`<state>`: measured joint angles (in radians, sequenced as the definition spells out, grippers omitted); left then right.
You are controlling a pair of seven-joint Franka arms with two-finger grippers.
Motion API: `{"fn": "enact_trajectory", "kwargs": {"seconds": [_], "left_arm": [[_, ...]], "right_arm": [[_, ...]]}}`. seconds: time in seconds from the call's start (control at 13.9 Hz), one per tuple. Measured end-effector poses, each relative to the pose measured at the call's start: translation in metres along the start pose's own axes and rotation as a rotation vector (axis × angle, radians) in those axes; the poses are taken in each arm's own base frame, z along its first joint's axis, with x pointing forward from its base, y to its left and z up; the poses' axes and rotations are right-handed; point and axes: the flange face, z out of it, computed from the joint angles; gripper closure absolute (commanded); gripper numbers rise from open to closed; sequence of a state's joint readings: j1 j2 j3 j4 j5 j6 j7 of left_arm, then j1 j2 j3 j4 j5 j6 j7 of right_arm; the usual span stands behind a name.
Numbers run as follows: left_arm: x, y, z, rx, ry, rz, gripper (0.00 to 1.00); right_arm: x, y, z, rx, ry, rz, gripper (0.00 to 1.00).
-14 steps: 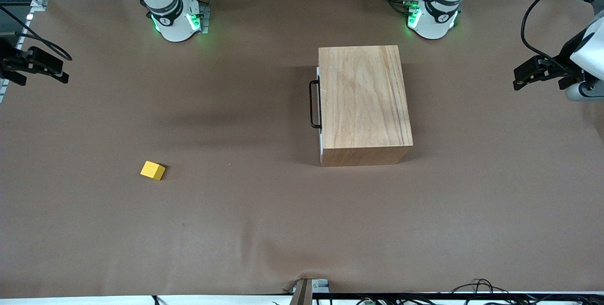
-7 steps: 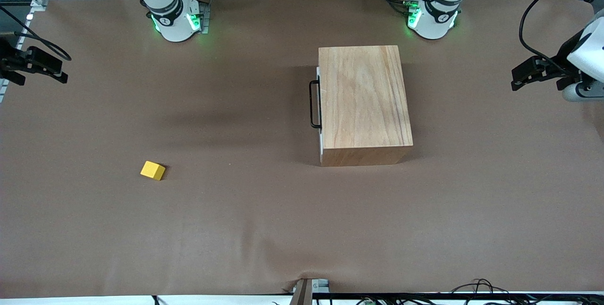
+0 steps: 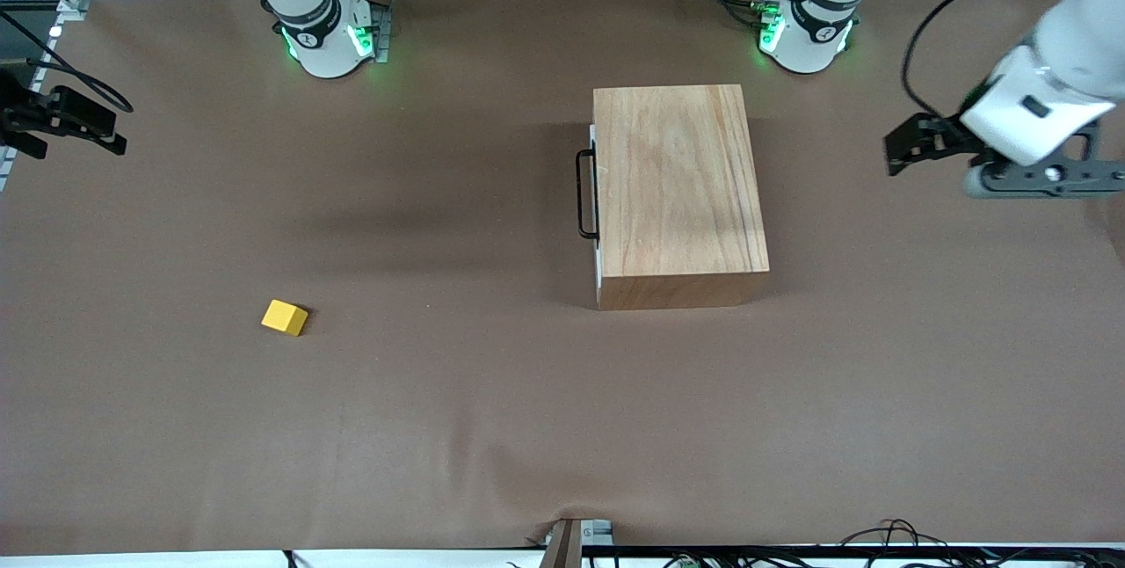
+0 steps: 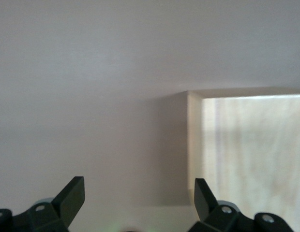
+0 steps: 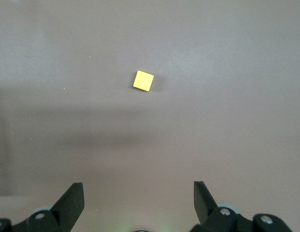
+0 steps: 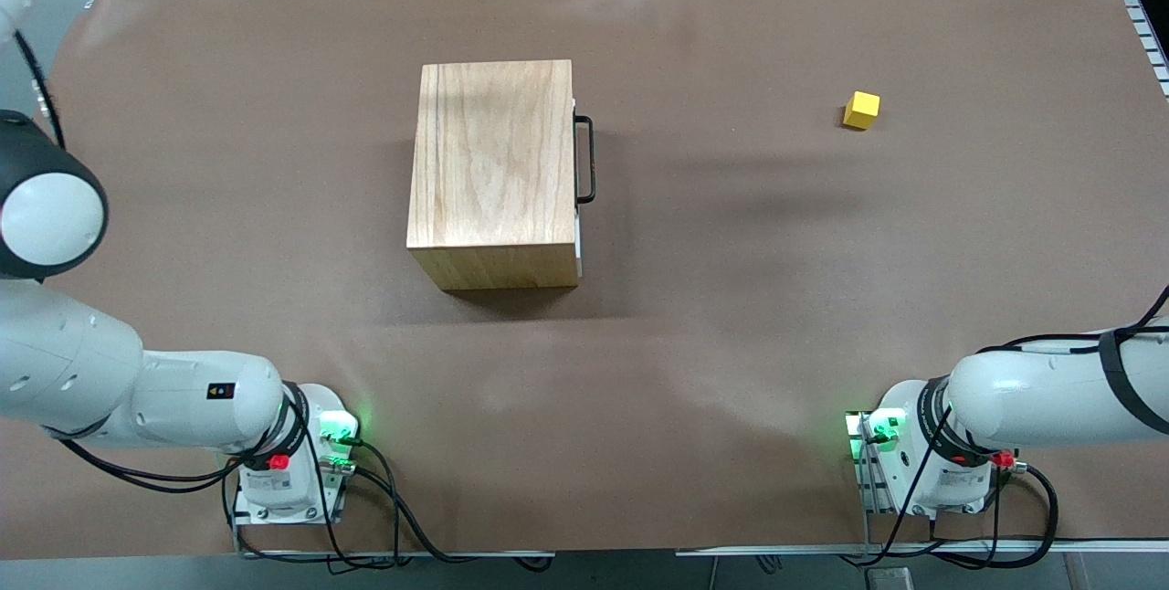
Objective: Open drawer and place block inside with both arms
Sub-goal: 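Reach the left gripper to the black drawer handle of the wooden box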
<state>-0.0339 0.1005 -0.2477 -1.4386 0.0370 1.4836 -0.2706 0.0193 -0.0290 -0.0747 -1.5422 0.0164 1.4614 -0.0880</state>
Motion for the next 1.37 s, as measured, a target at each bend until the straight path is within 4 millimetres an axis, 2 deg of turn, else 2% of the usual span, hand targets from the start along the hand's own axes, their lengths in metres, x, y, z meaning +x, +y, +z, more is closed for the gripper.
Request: {"fn": "enact_trajectory", "kwargs": {"seconds": [0.22, 0.29, 0.58, 0.72, 0.87, 1.01, 1.37], "left_arm": [[0.005, 0.065, 0.016, -0.018, -0.006, -0.056, 0.00], [0.007, 0.086, 0.030, -0.016, -0.026, -0.061, 0.00], [0.015, 0.185, 0.106, -0.027, -0.055, -0.136, 0.00], [0.003, 0.235, 0.122, -0.042, -0.045, -0.190, 0.00], [-0.022, 0.285, 0.123, -0.056, -0.033, -0.223, 0.00], [-0.048, 0.328, 0.134, -0.039, -0.025, -0.215, 0.00], [-0.080, 0.402, 0.191, 0.071, 0.053, -0.153, 0.00]], "right_arm": [[0.000, 0.000, 0.000, 0.000, 0.000, 0.000, 0.00], [0.000, 0.000, 0.000, 0.000, 0.000, 0.000, 0.00], [0.000, 0.000, 0.000, 0.000, 0.000, 0.000, 0.00], [0.000, 0.000, 0.000, 0.000, 0.000, 0.001, 0.00], [0.000, 0.001, 0.000, 0.000, 0.000, 0.001, 0.00], [0.000, 0.001, 0.000, -0.001, 0.000, 0.001, 0.00], [0.000, 0.004, 0.000, 0.000, -0.001, 0.007, 0.00]]}}
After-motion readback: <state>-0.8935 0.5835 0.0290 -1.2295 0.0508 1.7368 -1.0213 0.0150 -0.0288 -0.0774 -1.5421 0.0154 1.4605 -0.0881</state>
